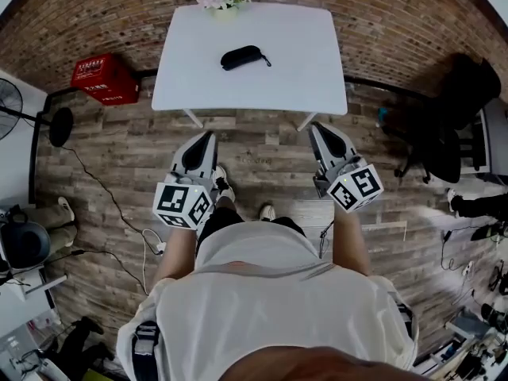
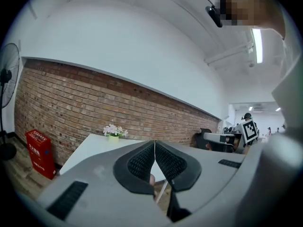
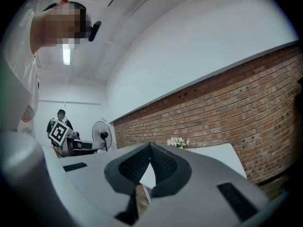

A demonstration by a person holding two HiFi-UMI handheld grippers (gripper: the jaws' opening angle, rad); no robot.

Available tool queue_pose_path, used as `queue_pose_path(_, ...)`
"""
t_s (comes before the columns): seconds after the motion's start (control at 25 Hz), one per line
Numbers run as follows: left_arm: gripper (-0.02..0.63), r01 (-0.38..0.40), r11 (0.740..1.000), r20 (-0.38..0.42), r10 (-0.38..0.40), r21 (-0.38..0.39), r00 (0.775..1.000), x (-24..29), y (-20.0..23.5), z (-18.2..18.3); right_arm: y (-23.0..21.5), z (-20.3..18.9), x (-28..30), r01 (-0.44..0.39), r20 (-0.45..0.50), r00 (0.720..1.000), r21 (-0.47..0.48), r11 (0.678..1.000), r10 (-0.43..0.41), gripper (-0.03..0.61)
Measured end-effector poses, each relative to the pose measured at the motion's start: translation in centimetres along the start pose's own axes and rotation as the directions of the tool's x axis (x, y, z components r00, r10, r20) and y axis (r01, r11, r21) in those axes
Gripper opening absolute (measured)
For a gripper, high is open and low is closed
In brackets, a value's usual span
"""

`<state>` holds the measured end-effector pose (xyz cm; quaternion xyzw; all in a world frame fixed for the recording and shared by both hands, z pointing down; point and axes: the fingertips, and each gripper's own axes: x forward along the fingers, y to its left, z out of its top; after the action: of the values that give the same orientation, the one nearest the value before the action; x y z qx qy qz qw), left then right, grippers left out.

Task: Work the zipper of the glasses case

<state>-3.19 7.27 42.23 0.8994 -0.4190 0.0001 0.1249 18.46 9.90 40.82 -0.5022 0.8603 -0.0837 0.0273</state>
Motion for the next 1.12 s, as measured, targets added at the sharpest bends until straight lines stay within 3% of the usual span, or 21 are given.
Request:
queue_pose_path(0.28, 0.02, 0.03, 0.999, -0.024, -0.031, -0.035, 0.999, 5.4, 9.0, 0.4, -1.9, -0.5, 10.8, 0.056, -0.064, 0.996, -0.022, 0.998, -0.057, 0.051)
queue_pose_path(0.6, 0.02, 0.061, 0.998, -0.058, -0.061, -0.001, 0.996, 10.4, 18.8, 2.8, -2.5, 0.0, 22.6, 0.076, -0.126, 0.988, -0.108, 0.991, -0.089, 0.051)
queue_pose_path(0.88, 0.02, 0.071, 0.997, -0.064, -0.07, 0.021, 0.996, 14.0, 21.3, 4.2, -4.7, -0.3, 25.8, 0.097, -0.153, 0.982, -0.112, 0.989, -0.113, 0.051)
queue_pose_path(1.12, 0.02, 0.019, 0.999, -0.073, -0.017, 0.035, 0.997, 18.1, 21.1, 4.7, -9.1, -0.7, 28.3, 0.044, -0.186, 0.981, -0.097, 0.994, -0.062, 0.051)
